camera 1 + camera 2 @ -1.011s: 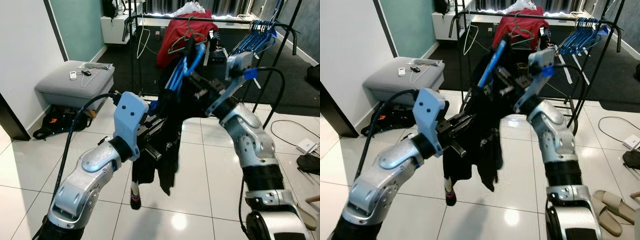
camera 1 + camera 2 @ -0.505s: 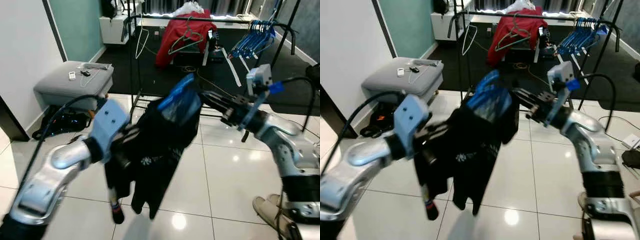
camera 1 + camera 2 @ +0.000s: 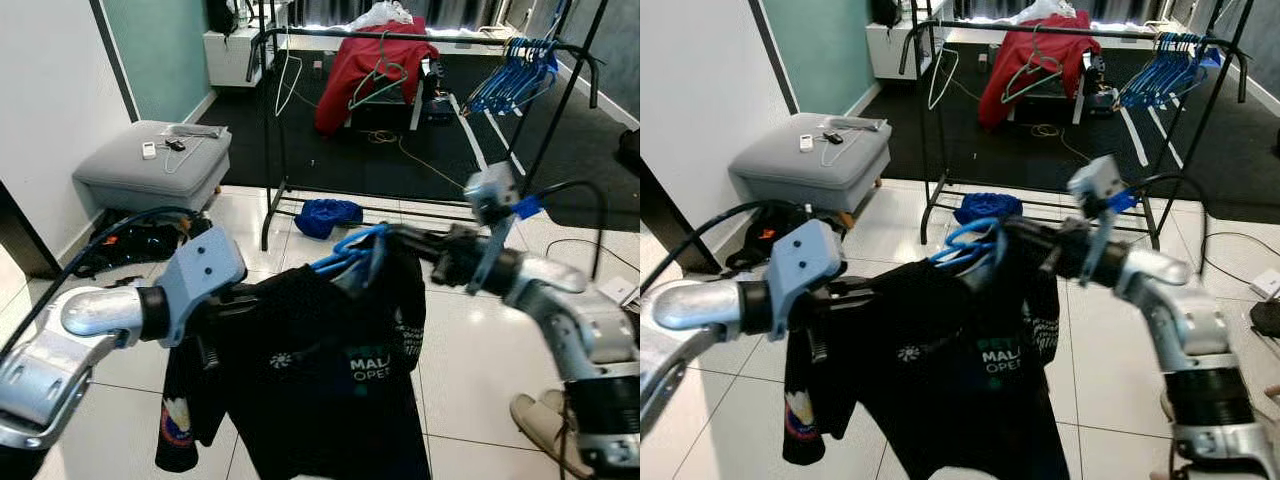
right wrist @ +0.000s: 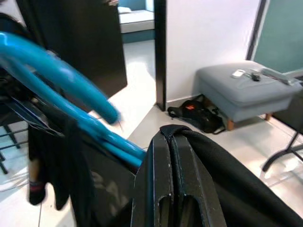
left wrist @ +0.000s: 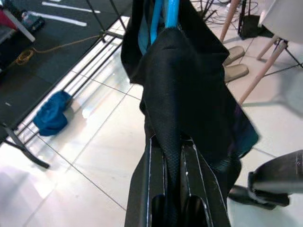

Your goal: Hang hanger

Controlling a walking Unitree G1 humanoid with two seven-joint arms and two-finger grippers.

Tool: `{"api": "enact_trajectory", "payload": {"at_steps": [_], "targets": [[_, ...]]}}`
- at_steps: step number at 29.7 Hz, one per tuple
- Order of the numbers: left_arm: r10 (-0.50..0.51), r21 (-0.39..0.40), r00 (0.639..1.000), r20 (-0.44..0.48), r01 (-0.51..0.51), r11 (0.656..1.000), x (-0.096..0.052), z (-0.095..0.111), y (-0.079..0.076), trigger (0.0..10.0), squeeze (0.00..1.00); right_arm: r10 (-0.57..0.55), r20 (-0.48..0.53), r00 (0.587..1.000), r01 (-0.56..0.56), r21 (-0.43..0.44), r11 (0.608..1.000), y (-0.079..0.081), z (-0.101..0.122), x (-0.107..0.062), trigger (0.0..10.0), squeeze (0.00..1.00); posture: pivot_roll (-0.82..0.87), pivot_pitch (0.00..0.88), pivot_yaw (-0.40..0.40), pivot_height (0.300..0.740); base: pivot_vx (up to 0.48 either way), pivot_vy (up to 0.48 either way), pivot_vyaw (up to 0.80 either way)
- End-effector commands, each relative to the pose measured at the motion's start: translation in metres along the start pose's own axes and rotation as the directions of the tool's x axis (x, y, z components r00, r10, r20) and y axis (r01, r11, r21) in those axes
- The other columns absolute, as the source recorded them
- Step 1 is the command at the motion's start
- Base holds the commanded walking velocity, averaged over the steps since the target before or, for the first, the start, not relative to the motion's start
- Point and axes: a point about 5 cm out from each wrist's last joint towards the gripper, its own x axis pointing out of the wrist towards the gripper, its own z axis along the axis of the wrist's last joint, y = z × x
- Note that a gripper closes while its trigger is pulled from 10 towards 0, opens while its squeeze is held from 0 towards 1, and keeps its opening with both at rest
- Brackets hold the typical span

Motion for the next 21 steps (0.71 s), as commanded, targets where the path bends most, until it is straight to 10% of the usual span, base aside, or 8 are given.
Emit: {"api": "enact_trajectory", "payload": {"at_steps": [1, 14, 15, 17, 18, 21], "targets": [[-0.001, -0.023, 1.000, 0.030, 0.001, 1.000, 0.005, 0.005, -0.004, 10.0, 0.00, 0.043, 0.004, 0.999, -0.043, 0.000, 0.999, 0.008, 0.001, 0.006, 0.0, 0.00, -0.04, 0.045, 0.004, 0.740, 0.000, 0.000, 0.00], [0.034, -0.031, 0.999, 0.019, -0.033, 0.999, -0.001, 0.000, 0.004, 10.0, 0.00, 0.052, -0.057, 0.997, -0.052, 0.004, 0.999, 0.008, -0.007, 0.002, 0.0, 0.00, -0.04, 0.043, 0.003, 0.740, 0.000, 0.000, 0.00], [0.070, -0.022, 0.998, 0.000, -0.070, 0.997, -0.008, -0.003, 0.013, 10.0, 0.00, 0.049, -0.094, 0.994, -0.048, 0.010, 0.999, 0.006, -0.010, -0.003, 7.9, 0.23, -0.04, 0.042, 0.003, 0.740, 0.000, 0.000, 0.00], [0.070, -0.022, 0.998, 0.000, -0.070, 0.997, -0.008, -0.003, 0.013, 10.0, 0.00, 0.049, -0.094, 0.994, -0.048, 0.010, 0.999, 0.006, -0.010, -0.003, 7.9, 0.23, -0.04, 0.042, 0.003, 0.740, 0.000, 0.000, 0.00], [0.101, -0.017, 0.995, -0.014, -0.101, 0.995, -0.014, -0.005, 0.021, 10.0, 0.00, 0.050, -0.129, 0.990, -0.047, 0.025, 0.999, 0.006, -0.014, -0.009, 10.0, 1.00, -0.05, 0.041, 0.004, 0.740, 0.000, 0.000, 0.00], [0.124, -0.012, 0.992, -0.028, -0.125, 0.992, -0.020, -0.007, 0.028, 10.0, 0.00, 0.043, -0.169, 0.985, -0.038, 0.029, 0.999, 0.004, -0.018, -0.015, 10.0, 1.00, -0.05, 0.039, 0.004, 0.740, 0.000, 0.000, 0.00]]}}
